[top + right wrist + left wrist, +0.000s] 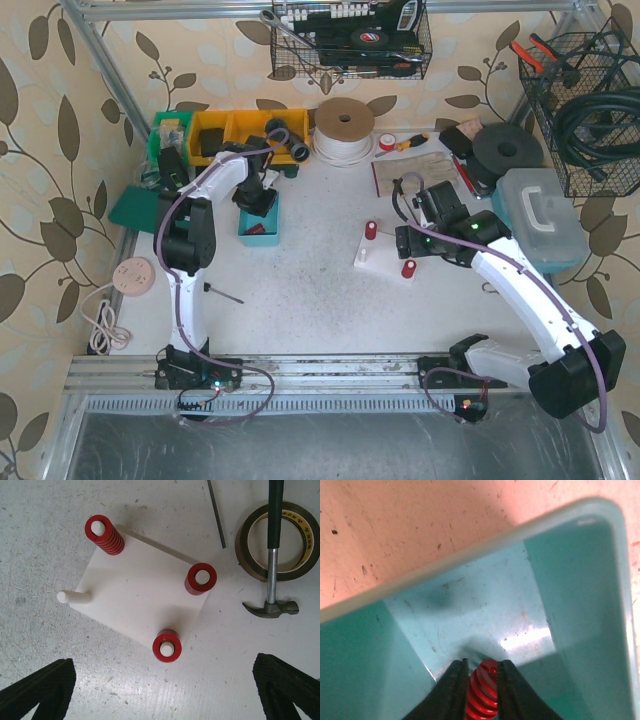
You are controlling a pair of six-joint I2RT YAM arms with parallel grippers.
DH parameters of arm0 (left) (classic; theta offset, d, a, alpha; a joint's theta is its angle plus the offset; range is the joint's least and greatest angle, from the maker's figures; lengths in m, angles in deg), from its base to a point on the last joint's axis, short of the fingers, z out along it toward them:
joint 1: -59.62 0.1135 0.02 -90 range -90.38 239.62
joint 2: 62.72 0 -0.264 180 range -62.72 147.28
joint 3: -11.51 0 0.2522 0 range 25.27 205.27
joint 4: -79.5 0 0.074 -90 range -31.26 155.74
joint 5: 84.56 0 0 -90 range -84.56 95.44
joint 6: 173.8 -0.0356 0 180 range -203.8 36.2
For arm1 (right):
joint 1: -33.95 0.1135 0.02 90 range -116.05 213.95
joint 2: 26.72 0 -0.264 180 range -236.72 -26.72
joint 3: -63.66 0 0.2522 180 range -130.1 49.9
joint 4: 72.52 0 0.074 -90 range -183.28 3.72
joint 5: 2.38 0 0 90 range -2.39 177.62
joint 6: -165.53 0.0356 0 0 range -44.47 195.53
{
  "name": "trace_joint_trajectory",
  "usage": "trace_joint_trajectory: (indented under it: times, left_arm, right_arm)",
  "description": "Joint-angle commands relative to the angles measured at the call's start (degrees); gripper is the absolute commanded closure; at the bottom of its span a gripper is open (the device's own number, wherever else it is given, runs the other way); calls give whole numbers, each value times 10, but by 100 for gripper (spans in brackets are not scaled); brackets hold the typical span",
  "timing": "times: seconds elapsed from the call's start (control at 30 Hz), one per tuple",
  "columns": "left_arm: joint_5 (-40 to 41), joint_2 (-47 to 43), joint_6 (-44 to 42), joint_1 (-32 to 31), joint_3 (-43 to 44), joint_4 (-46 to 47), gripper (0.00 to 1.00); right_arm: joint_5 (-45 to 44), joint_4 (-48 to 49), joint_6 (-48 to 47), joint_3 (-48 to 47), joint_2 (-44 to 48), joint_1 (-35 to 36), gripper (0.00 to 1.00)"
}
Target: Install the large spring
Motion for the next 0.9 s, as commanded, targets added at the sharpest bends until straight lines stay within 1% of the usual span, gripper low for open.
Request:
trace_joint_trajectory:
  times: [0.0, 0.13, 0.2, 0.23, 0.4, 0.5, 0.63, 0.87]
  left_arm:
    - [7, -39, 6, 2, 17, -51, 73]
    - [-6, -86, 9, 2, -45, -45, 60]
    - [-28, -99, -10, 2, -79, -21, 54]
    - [-31, -100, -21, 2, -83, -13, 52]
    - [7, -81, -96, 2, -84, -11, 53]
    - [1, -76, -132, 2, -90, 8, 54]
    - [8, -60, -156, 2, -91, 11, 53]
    - [11, -39, -178, 2, -105, 16, 48]
  right_arm:
    - [-6, -1, -6, -5, -5, 1, 5]
    - [-8, 0, -7, -5, -5, 1, 5]
    - [-4, 6, -5, -2, -5, 1, 5]
    - [-1, 9, -6, -1, -6, 1, 5]
    - [5, 5, -6, -10, -17, 1, 5]
    - [9, 4, -11, -14, -16, 1, 5]
    - [2, -7, -22, -22, -15, 1, 5]
    - [4, -16, -30, -21, -8, -3, 5]
